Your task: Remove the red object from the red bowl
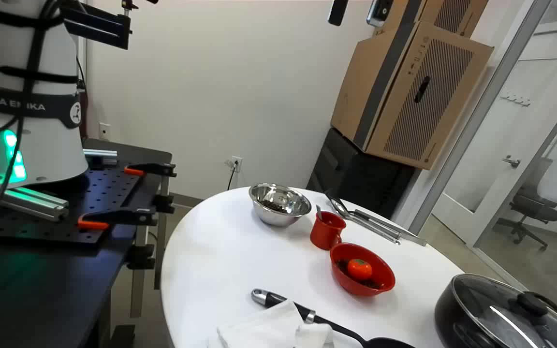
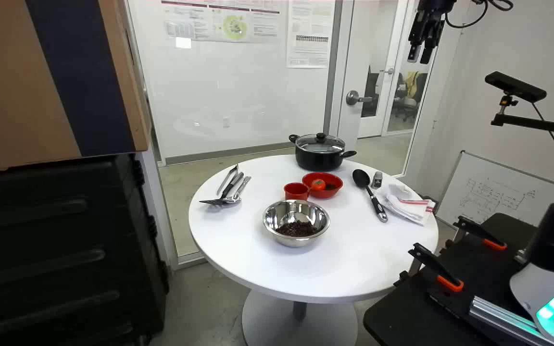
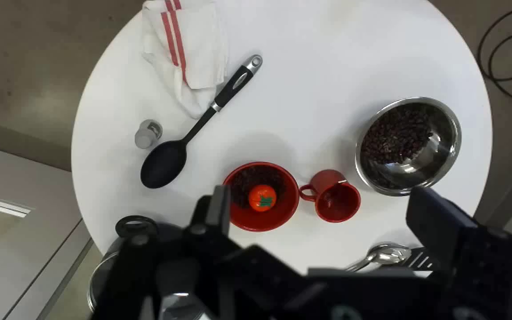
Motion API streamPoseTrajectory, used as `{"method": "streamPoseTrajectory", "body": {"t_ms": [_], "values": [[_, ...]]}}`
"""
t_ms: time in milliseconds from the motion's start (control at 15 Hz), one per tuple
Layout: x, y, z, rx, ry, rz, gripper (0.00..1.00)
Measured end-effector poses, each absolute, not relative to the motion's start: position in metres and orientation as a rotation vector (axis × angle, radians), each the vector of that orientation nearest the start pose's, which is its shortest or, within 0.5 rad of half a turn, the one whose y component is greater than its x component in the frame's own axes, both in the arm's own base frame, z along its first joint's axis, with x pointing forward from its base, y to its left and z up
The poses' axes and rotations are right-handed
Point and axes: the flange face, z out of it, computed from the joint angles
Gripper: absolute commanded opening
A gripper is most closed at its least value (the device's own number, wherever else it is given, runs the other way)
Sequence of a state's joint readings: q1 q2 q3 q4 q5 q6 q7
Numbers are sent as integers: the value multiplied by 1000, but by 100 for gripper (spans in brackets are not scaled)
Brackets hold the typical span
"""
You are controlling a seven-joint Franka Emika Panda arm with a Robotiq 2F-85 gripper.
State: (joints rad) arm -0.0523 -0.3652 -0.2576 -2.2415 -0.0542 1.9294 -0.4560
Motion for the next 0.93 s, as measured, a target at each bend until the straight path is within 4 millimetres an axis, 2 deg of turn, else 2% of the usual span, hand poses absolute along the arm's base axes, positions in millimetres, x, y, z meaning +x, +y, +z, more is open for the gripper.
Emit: {"method": "streamPoseTrajectory", "body": {"t_ms": [667,800,933], "values": [[427,-150,513,-3106,-269,-87,100],[435,-153,509,-3113,-228,-93,100],[459,-158,496,-3133,-174,-83,100]]}}
